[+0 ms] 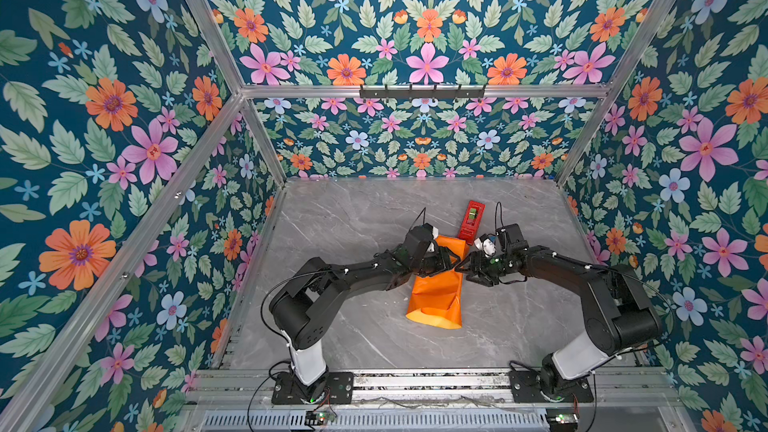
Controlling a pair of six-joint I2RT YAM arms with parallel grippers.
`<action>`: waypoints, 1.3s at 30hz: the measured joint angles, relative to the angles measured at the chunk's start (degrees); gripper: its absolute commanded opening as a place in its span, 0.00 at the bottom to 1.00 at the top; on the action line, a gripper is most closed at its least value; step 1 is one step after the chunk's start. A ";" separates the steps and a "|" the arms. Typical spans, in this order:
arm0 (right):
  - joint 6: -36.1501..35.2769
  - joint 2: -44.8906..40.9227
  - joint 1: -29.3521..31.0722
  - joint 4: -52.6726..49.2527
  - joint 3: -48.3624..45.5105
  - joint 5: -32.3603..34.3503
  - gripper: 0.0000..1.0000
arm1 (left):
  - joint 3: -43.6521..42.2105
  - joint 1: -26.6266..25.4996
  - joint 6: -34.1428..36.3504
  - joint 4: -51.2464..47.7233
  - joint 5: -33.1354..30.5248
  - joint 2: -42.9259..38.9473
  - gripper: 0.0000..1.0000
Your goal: Wrap the gift box in paper
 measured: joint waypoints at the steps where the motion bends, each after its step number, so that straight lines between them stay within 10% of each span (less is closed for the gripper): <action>1: -0.44 0.00 -0.02 0.00 -0.02 0.00 0.60 | 0.35 0.00 1.40 -1.51 -0.22 -1.55 0.55; 14: -2.97 0.55 -0.02 -1.68 1.64 -0.04 0.56 | -0.90 9.33 17.88 -19.34 -2.03 -8.17 0.79; 39: -3.76 -3.45 6.05 -13.64 10.71 13.35 0.57 | -1.33 8.61 25.14 -22.23 1.95 -1.77 0.79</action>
